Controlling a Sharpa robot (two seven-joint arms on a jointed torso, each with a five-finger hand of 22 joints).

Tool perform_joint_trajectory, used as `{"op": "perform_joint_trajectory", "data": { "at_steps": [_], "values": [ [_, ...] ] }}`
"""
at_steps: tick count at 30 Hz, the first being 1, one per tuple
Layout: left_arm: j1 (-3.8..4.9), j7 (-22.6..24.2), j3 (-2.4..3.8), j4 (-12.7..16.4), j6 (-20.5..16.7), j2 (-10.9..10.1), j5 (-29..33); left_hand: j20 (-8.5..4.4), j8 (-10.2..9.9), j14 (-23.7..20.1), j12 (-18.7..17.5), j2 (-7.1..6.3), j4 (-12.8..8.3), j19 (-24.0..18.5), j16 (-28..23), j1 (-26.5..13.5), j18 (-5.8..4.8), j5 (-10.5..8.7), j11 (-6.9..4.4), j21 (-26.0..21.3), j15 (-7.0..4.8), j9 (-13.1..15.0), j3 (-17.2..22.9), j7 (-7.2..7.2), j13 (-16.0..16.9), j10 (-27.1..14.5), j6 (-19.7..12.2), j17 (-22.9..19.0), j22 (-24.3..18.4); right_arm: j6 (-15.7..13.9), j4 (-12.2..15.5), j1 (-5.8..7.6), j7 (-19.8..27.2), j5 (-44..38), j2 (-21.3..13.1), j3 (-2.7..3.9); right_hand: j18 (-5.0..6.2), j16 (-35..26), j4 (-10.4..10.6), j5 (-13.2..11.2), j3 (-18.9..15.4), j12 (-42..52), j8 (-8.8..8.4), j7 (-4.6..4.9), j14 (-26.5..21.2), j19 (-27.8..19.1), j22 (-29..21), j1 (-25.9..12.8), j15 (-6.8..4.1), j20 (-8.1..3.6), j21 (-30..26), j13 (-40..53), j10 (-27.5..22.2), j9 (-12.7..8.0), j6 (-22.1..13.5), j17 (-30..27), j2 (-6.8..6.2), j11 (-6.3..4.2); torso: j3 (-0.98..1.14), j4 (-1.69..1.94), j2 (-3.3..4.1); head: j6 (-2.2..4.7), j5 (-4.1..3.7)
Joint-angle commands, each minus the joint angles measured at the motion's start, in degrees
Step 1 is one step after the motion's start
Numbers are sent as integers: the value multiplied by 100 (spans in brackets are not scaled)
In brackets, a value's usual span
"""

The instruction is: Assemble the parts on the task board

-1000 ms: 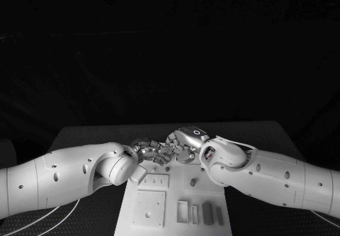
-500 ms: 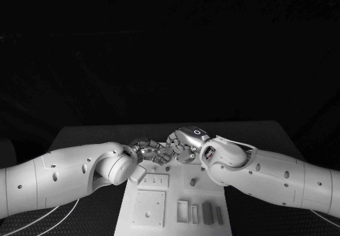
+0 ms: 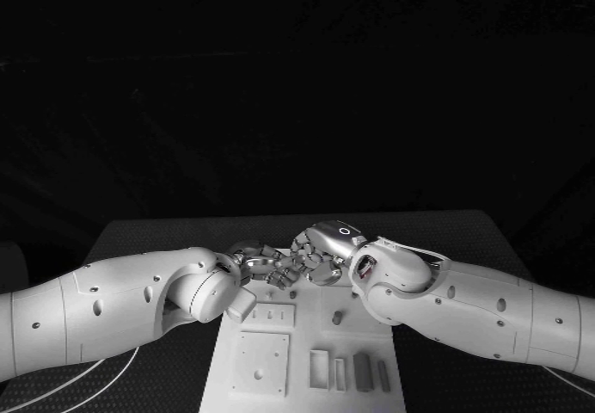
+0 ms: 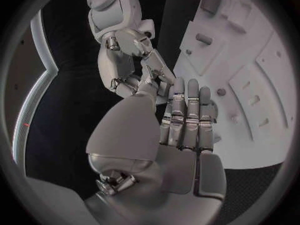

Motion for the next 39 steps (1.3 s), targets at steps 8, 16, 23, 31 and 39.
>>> {"op": "perform_joint_trajectory", "data": {
  "at_steps": [8, 16, 23, 31, 39],
  "values": [
    [15, -212, 14, 13, 46, 51, -43, -11, 72, 23, 165, -204, -20, -123, 105, -1236, 8, 940, -21, 45, -37, 104, 89, -45, 138, 70, 49, 66, 114, 133, 9, -25, 49, -52, 38, -10, 171, 13, -27, 29, 30, 31, 58, 277, 40, 27, 65, -45, -3, 3, 18, -3, 29, 171, 317, -1, 28, 1, 3, 2, 1, -19, -6],
    [15, -266, 14, 15, -18, 65, -46, -80, 342, 52, 664, -184, -119, -261, 424, -1009, -105, 1470, -117, 110, -119, 329, 119, -154, 408, -2, 186, 241, 121, 126, -2, -44, 43, -79, 56, -10, 171, 16, -33, 37, 31, 31, 57, 276, 43, 29, 65, -47, -4, 3, 18, -4, 31, 171, 322, 2, 31, 0, 5, 2, 2, -33, -4],
    [14, -351, 13, 23, 28, 65, -77, -141, 606, -2, 1196, -154, -341, -322, 685, -834, -193, 2010, -160, 153, -167, 498, 180, -201, 699, -232, 151, 337, 107, 133, -12, -47, 31, -90, 61, -10, 171, 16, -37, 43, 32, 31, 57, 275, 43, 30, 64, -49, -5, 4, 18, -4, 33, 171, 324, 2, 32, -1, 3, 4, 2, -54, -6],
    [13, -394, 12, 20, 52, 64, -115, -148, 861, -51, 1725, -227, -901, -422, 885, -898, -256, 2271, -192, 160, -182, 612, 547, -229, 942, -477, 89, 353, 105, 150, -33, -63, 35, -93, 77, -10, 171, 13, -41, 48, 33, 31, 56, 274, 43, 31, 64, -51, -6, 4, 18, -4, 34, 171, 326, -1, 34, -1, 6, 2, 1, -77, -2],
    [12, -412, 10, 1, 49, 88, -106, -108, 1549, -344, 2761, 24, -3152, -548, 1510, -2987, -256, 2344, -183, 509, -157, 608, 2176, -200, 1112, -1052, -262, 272, 128, 174, -36, -70, 29, -101, 83, -10, 170, 11, -45, 51, 33, 31, 55, 274, 42, 32, 63, -53, -6, 5, 18, -4, 35, 171, 329, -3, 36, -2, 1, 2, -1, -85, -2]
  ]
}}
